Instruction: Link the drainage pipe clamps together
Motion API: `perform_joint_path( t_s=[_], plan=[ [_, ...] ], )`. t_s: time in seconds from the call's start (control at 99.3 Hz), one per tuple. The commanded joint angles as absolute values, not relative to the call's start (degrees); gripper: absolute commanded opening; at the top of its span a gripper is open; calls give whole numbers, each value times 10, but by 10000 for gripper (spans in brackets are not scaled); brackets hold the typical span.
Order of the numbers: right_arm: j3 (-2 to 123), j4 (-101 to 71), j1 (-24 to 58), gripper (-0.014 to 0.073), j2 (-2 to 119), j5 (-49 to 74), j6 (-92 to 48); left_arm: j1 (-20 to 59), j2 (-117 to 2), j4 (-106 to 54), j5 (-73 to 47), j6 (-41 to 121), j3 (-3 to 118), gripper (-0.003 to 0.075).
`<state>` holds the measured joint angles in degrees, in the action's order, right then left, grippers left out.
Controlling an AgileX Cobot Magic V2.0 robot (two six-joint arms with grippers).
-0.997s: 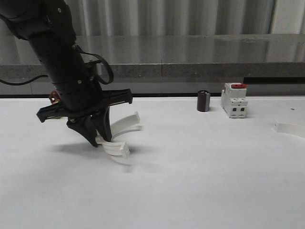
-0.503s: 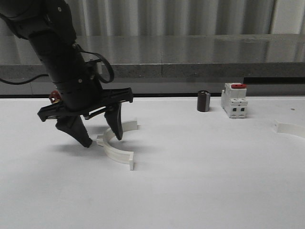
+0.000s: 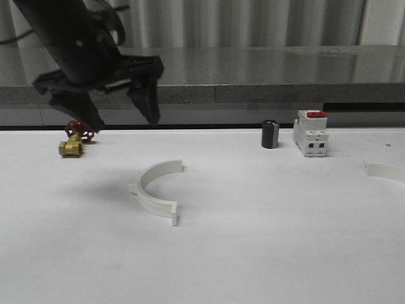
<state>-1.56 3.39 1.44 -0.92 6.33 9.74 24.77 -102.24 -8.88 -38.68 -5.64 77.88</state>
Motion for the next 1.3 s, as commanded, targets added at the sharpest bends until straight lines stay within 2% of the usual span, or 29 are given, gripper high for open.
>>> perform_joint_path(
  t_s=[0.0, 0.211, 0.523, 0.936, 1.037, 1.107, 1.289],
  plan=[
    [-7, 36, 14, -118, -18, 21, 91, 228, -942, -61, -361, -42, 768, 621],
    [-7, 36, 14, -118, -18, 21, 91, 159, -791, -63, -334, 9, 662, 621],
    [-7, 36, 14, -118, -18, 21, 91, 117, -566, -61, -253, 21, 478, 621],
    [-7, 36, 14, -118, -18, 21, 91, 84, -338, -61, -285, 21, 343, 607],
    [-7, 36, 14, -118, -18, 20, 91, 84, -302, -61, -289, 21, 326, 536],
    [-7, 36, 14, -118, -18, 20, 91, 84, -283, -61, -288, 21, 319, 447],
    [-7, 37, 13, -118, -18, 17, 91, 84, -271, -56, -286, 21, 314, 120]
  ],
)
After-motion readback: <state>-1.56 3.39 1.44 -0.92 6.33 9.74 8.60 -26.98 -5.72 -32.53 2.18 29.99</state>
